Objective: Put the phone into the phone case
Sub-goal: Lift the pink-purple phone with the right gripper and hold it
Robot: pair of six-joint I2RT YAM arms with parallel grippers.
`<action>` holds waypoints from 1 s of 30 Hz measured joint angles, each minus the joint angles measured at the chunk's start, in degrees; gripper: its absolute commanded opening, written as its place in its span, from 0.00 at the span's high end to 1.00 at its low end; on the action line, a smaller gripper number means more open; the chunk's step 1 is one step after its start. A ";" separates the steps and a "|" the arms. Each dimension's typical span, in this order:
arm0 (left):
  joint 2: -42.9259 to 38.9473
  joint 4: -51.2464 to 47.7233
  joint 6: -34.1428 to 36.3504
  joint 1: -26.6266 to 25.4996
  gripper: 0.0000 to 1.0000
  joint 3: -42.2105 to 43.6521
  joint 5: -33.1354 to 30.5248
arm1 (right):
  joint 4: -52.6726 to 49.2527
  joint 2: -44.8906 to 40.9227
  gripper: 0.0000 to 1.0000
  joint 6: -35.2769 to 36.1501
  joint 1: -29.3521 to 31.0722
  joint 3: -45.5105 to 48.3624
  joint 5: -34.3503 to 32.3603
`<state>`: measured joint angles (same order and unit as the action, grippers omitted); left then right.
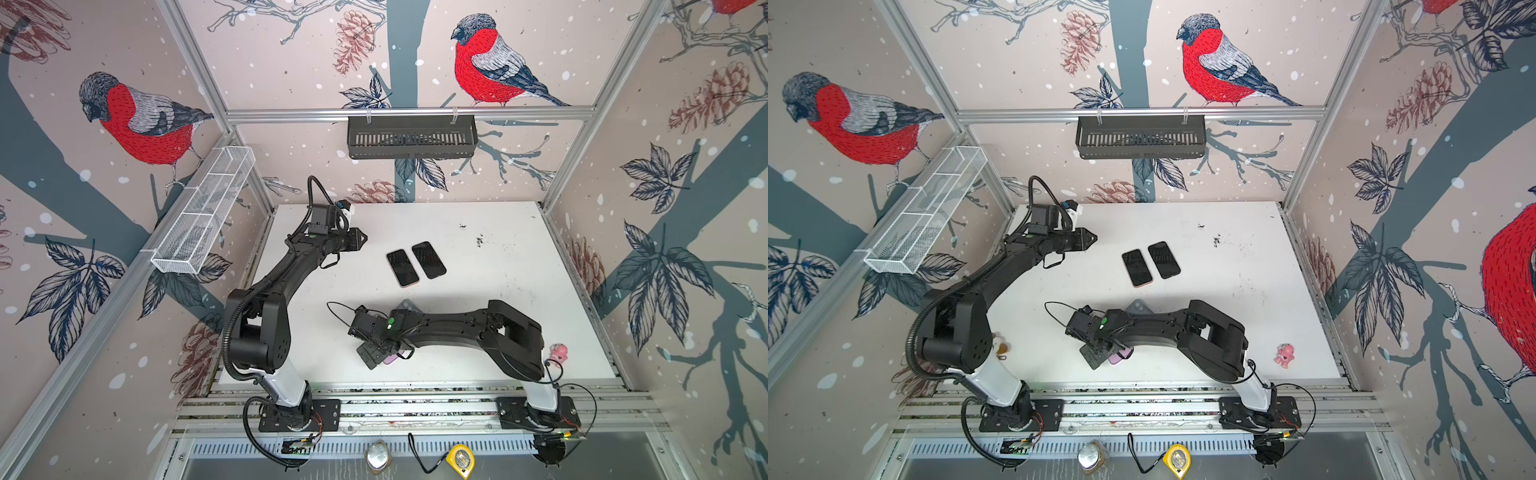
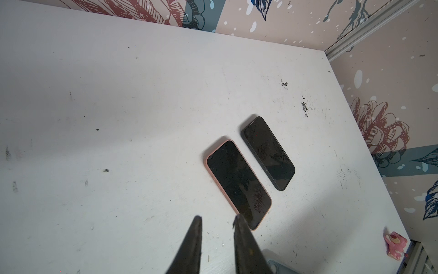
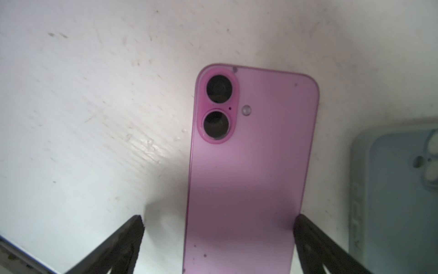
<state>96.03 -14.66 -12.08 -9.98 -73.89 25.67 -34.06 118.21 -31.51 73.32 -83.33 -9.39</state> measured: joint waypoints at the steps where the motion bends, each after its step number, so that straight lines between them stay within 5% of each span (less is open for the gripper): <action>1: 0.00 0.00 0.00 0.00 0.74 0.00 0.00 | -0.20 0.00 0.00 0.00 -0.02 0.00 -0.17; 19: 0.28 0.00 0.00 0.00 0.74 -0.02 0.22 | -1.57 -1.07 0.01 -0.17 -1.20 1.57 -0.81; 30: 0.31 0.00 0.00 0.00 0.74 -0.02 0.66 | 4.07 -3.43 0.14 -0.31 -2.91 6.64 3.21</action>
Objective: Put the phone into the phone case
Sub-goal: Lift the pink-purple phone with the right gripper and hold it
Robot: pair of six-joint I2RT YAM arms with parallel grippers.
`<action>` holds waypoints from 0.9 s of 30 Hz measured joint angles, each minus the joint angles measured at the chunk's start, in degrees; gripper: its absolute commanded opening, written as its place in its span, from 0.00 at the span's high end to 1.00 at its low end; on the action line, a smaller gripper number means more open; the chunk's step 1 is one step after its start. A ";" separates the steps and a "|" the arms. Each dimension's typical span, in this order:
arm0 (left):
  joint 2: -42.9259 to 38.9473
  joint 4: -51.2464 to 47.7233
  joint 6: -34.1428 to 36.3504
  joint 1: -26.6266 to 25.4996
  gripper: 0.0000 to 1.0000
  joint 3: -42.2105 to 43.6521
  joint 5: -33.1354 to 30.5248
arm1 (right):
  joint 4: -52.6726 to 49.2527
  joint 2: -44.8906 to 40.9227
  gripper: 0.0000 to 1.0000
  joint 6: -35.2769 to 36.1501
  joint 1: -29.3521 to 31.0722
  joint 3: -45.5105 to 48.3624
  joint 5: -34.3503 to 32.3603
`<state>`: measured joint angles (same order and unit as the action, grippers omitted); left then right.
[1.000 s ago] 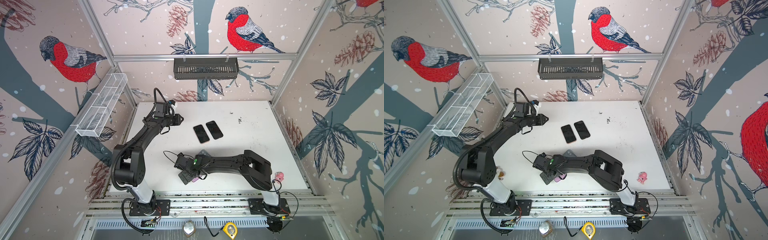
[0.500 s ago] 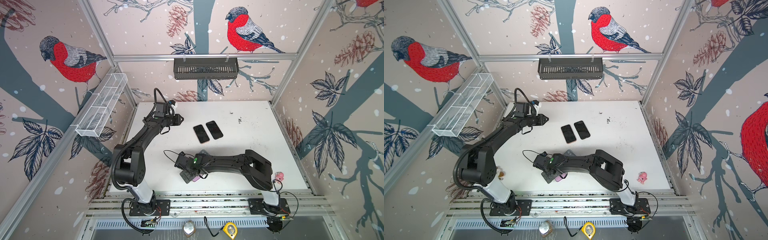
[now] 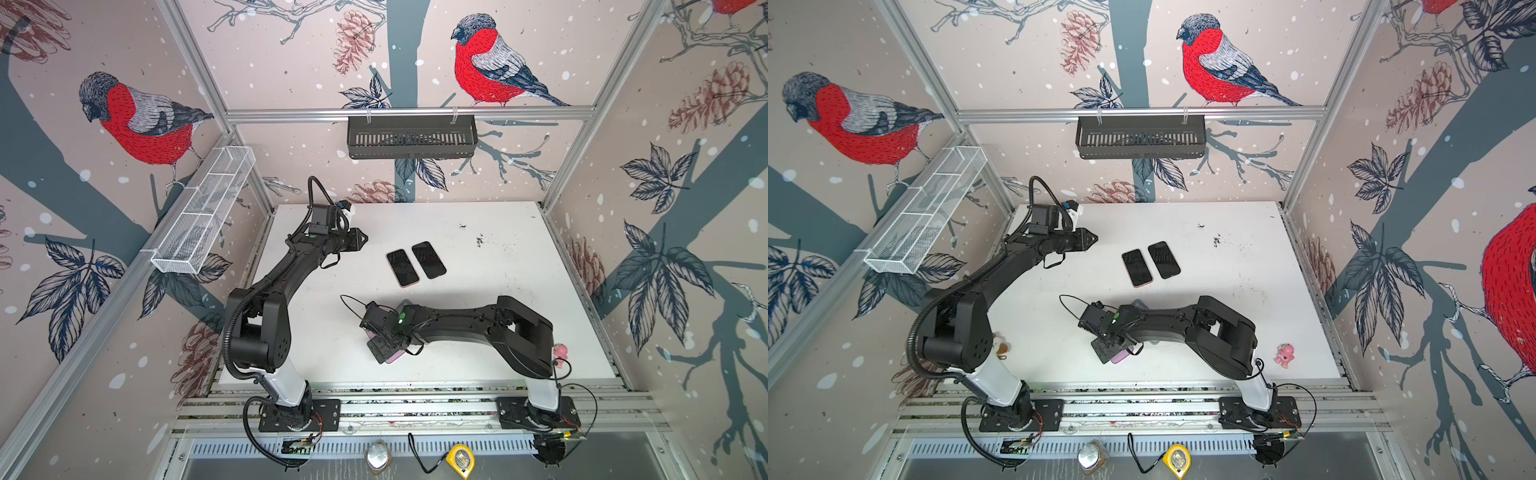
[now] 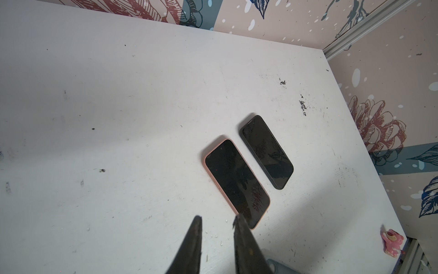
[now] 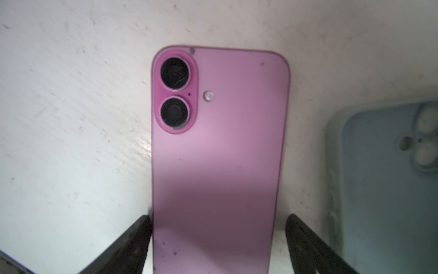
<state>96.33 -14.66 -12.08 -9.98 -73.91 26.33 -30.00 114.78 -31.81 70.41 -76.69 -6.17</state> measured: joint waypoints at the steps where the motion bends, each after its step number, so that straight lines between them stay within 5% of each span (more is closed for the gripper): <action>1: 0.00 0.00 0.00 0.00 0.74 0.00 0.02 | 0.35 -0.07 0.16 0.00 0.00 0.17 0.00; 10: 0.00 0.00 0.00 0.00 0.74 -0.02 0.17 | 1.40 -0.37 0.28 -0.07 0.07 0.20 0.31; 19: -0.02 0.00 0.00 0.00 0.74 -0.02 0.20 | -1.60 -3.48 0.28 -0.11 -0.13 -1.14 0.28; 27: -0.02 0.00 0.00 0.00 0.74 -0.02 0.28 | -3.08 -10.10 0.28 1.40 -7.04 2.05 -2.03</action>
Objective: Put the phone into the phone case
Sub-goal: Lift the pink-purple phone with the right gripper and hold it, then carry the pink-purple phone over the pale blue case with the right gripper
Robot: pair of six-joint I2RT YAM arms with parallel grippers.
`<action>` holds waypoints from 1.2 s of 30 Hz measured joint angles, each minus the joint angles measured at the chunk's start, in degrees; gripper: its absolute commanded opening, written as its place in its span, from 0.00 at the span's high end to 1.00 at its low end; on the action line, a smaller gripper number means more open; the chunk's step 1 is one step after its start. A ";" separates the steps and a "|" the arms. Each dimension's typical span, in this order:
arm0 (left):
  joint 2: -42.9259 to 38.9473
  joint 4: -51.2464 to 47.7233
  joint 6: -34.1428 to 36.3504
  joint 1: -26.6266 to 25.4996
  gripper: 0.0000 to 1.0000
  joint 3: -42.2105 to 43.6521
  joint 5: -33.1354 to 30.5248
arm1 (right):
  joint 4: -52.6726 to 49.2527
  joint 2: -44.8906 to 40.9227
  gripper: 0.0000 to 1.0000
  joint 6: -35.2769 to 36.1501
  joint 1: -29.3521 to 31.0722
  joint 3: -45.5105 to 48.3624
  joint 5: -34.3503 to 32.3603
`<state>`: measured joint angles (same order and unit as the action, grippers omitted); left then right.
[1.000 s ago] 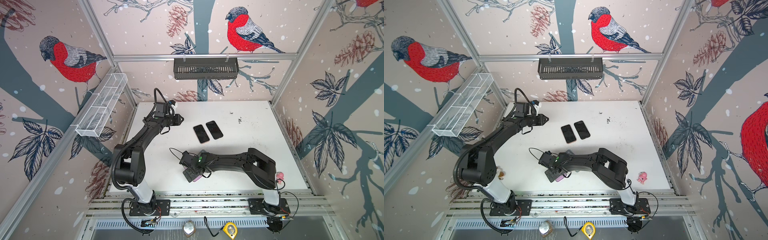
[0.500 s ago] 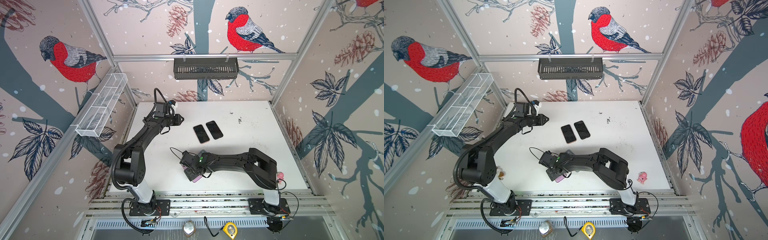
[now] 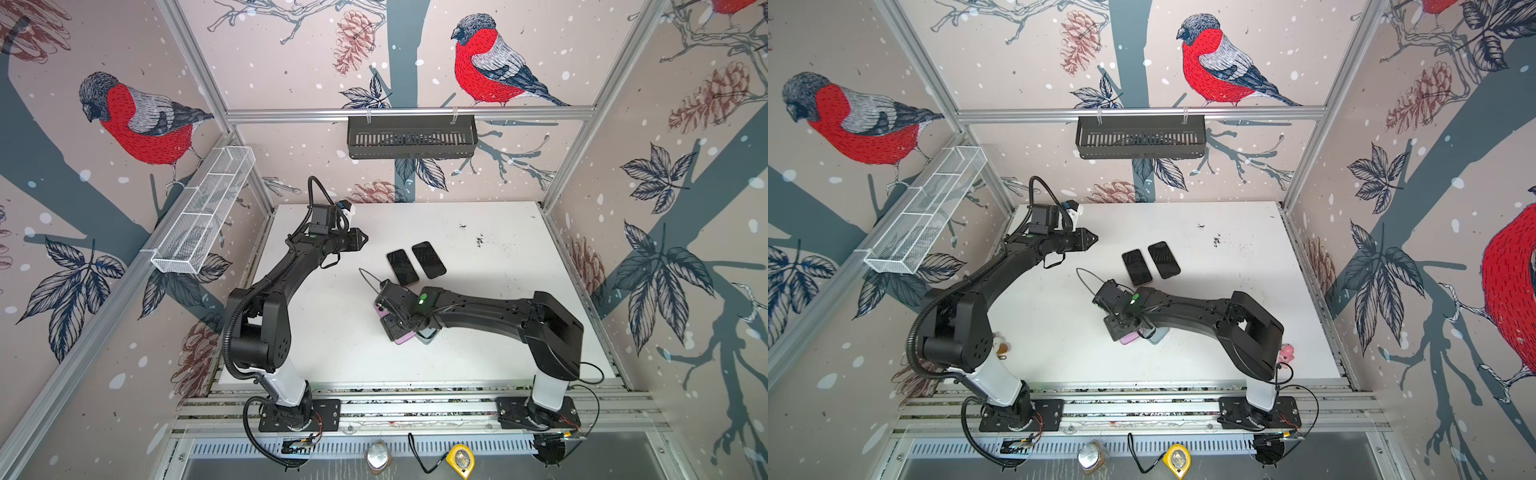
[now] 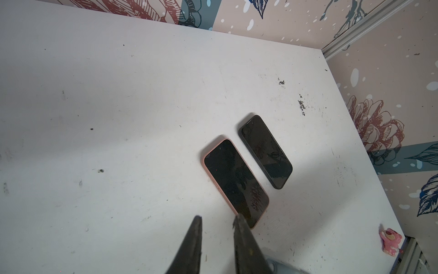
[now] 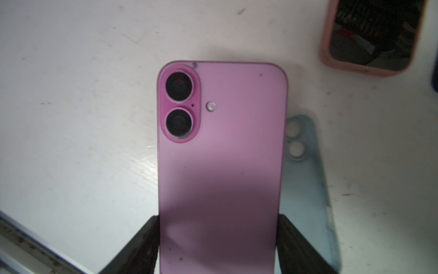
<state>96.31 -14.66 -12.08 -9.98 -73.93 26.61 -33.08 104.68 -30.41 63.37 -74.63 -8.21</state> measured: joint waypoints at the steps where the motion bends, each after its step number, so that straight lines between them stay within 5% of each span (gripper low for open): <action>1: 0.00 0.00 0.00 0.00 0.74 0.00 0.04 | -0.13 -0.81 0.28 0.59 -1.31 1.07 -0.22; 12: 0.02 0.00 0.00 0.00 0.74 -0.02 0.07 | 0.37 -4.20 0.26 1.70 -9.46 8.68 -0.61; 19: 0.13 0.00 0.00 0.00 0.74 -0.02 0.07 | 3.04 -4.20 0.24 -1.05 -8.68 10.60 2.97; 26: 0.15 0.00 0.00 0.00 0.74 -0.04 0.09 | 4.48 -4.20 0.02 -2.67 -6.54 10.58 3.61; 36: 0.15 0.00 0.00 0.00 0.74 -0.04 0.11 | 3.91 -13.33 0.00 -2.01 -4.96 8.04 -4.61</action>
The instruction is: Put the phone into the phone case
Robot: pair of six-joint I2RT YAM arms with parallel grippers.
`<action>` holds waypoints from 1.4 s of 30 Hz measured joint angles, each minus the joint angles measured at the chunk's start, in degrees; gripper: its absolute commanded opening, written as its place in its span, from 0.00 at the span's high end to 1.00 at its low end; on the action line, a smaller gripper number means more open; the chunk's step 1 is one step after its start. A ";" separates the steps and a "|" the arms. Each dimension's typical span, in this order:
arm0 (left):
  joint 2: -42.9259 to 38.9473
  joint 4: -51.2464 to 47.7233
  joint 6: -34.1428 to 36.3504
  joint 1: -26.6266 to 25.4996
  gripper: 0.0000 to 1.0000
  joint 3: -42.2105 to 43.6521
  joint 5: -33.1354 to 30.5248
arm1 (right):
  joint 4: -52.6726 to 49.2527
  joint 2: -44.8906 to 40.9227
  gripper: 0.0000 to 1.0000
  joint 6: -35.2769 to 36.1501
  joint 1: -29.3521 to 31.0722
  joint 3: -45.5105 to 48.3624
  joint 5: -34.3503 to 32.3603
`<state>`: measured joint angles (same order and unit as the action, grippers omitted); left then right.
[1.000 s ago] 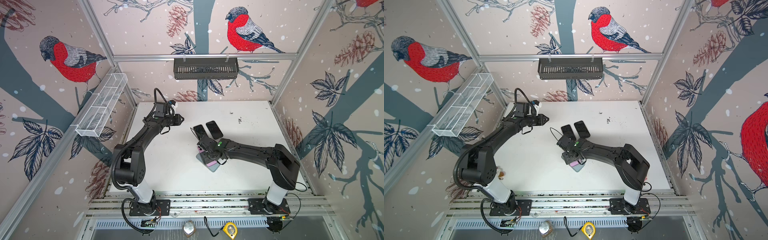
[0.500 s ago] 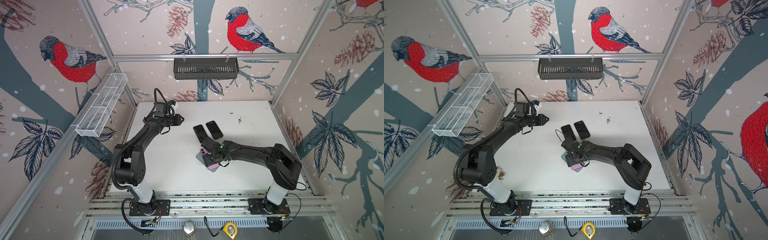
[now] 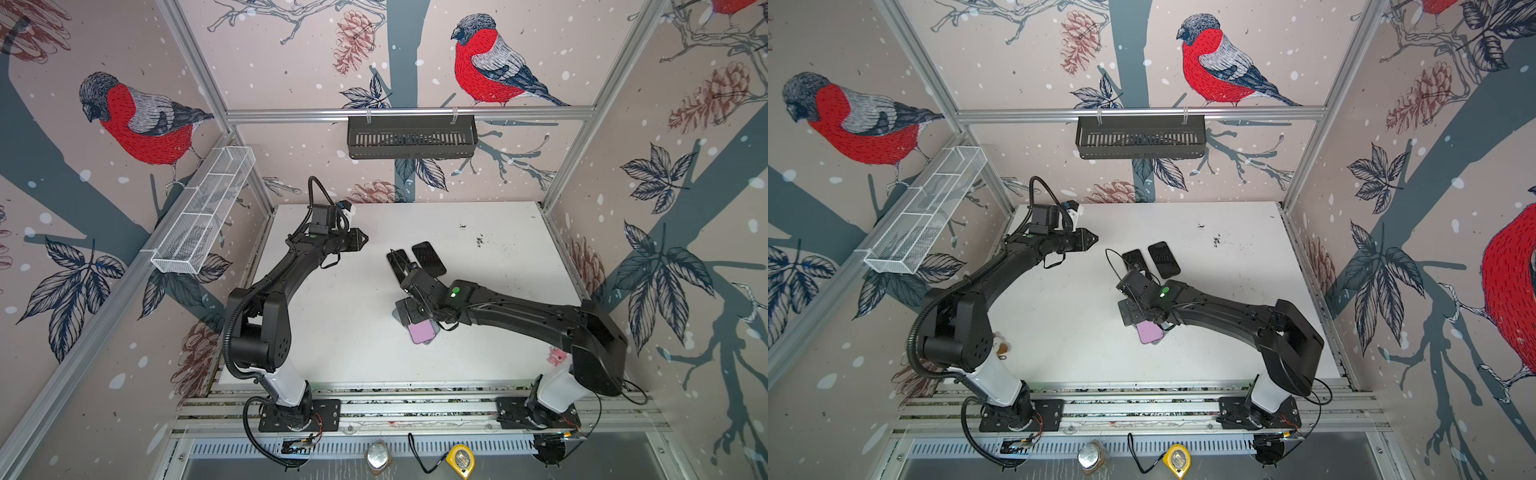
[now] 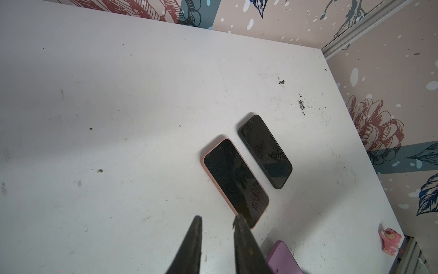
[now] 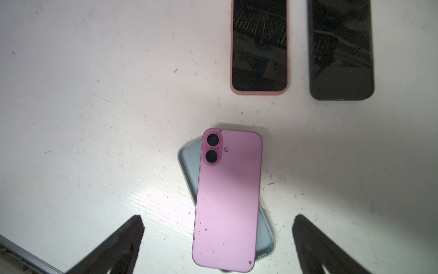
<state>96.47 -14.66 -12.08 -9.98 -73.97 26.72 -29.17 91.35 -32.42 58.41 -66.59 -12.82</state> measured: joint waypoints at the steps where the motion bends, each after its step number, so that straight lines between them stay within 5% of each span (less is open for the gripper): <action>1: 0.00 0.00 0.00 0.00 0.74 0.00 -0.02 | 0.63 -1.29 0.00 0.33 -0.39 0.81 -0.20; 11: 0.26 -0.02 0.02 0.00 0.74 0.00 -0.26 | 9.84 -11.32 0.00 -3.61 -12.76 11.96 10.82; 23: 0.24 -0.02 0.02 0.02 0.74 -0.02 -0.02 | 12.94 -4.20 0.00 -6.88 -10.34 7.82 19.52; 42: -0.87 0.20 0.00 0.02 0.74 0.00 0.07 | -1.99 12.52 0.02 -14.03 -4.09 -2.03 10.51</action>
<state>95.59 -14.46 -12.08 -9.96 -73.97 26.79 -31.16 103.88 -46.46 54.33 -68.62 -2.31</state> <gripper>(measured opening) 0.260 0.988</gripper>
